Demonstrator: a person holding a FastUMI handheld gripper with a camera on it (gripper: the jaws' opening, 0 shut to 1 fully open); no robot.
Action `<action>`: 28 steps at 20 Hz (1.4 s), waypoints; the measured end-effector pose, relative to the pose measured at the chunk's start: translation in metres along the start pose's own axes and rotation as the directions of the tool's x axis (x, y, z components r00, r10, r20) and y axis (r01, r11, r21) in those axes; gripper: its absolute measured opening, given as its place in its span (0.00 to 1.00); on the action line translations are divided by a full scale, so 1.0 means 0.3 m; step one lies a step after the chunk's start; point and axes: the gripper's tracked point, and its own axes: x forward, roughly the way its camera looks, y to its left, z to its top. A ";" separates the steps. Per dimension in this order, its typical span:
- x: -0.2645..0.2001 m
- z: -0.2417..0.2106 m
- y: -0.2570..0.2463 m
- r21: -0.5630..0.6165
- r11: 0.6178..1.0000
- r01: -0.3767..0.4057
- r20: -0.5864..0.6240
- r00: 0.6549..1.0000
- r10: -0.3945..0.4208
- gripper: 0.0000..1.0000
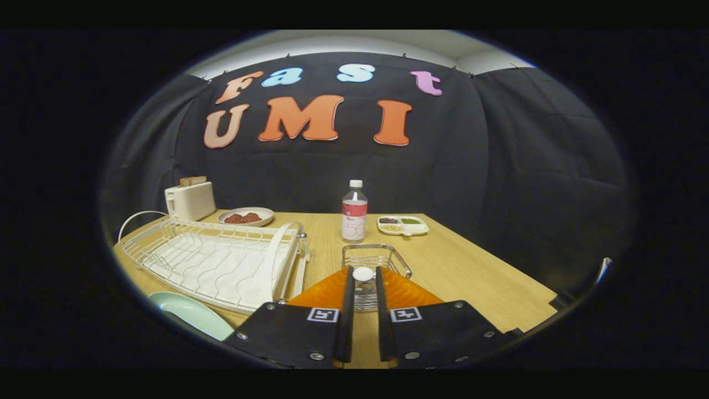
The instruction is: Take the plate from the dish rack, then take the spoon from the basket and place it into the plate.
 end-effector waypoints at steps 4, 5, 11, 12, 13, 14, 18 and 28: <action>-0.012 0.023 0.014 0.012 1.000 -0.013 0.012 1.000 0.013 0.05; -0.019 0.027 0.017 0.013 1.000 -0.022 0.015 1.000 0.022 0.05; -0.078 0.110 -0.018 -0.007 1.000 -0.003 0.062 0.998 0.003 0.05; -0.097 0.132 -0.026 -0.008 1.000 0.002 0.074 0.997 -0.001 0.05; -0.117 0.154 -0.031 -0.008 1.000 0.004 0.086 0.996 -0.004 0.05; -0.141 0.176 -0.037 -0.010 1.000 0.008 0.096 0.995 -0.007 0.05; -0.254 0.239 -0.047 -0.045 0.999 0.020 0.137 0.990 -0.013 0.05; -0.594 0.278 0.128 -0.064 0.993 -0.102 0.189 0.975 0.112 0.05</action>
